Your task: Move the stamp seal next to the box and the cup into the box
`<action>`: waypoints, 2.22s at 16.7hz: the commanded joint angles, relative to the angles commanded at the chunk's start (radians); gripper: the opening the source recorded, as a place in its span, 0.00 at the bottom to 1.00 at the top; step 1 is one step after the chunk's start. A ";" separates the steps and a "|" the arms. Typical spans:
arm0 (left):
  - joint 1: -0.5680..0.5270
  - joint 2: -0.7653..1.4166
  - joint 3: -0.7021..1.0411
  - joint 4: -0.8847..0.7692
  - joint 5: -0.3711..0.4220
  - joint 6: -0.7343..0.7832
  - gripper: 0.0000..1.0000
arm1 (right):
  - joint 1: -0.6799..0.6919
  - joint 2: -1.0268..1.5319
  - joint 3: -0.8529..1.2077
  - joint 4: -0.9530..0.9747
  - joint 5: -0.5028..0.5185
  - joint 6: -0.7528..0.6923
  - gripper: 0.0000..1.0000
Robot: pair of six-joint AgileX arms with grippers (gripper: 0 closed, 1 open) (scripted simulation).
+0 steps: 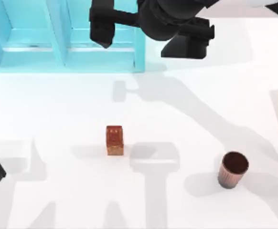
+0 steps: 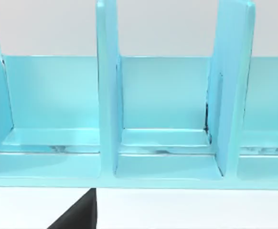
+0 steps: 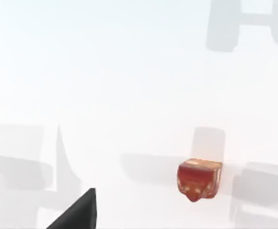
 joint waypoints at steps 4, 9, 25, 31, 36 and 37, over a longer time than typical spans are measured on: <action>0.000 0.000 0.000 0.000 0.000 0.000 1.00 | 0.073 0.304 0.239 -0.175 0.026 0.105 1.00; 0.000 0.000 0.000 0.000 0.000 0.000 1.00 | 0.117 0.520 0.384 -0.311 0.052 0.174 1.00; 0.000 0.000 0.000 0.000 0.000 0.000 1.00 | 0.109 0.543 0.134 -0.052 0.053 0.169 1.00; 0.000 0.000 0.000 0.000 0.000 0.000 1.00 | 0.109 0.544 0.096 -0.012 0.053 0.168 1.00; 0.000 0.000 0.000 0.000 0.000 0.000 1.00 | 0.109 0.544 0.096 -0.012 0.053 0.168 0.62; 0.000 0.000 0.000 0.000 0.000 0.000 1.00 | 0.109 0.544 0.096 -0.012 0.053 0.168 0.55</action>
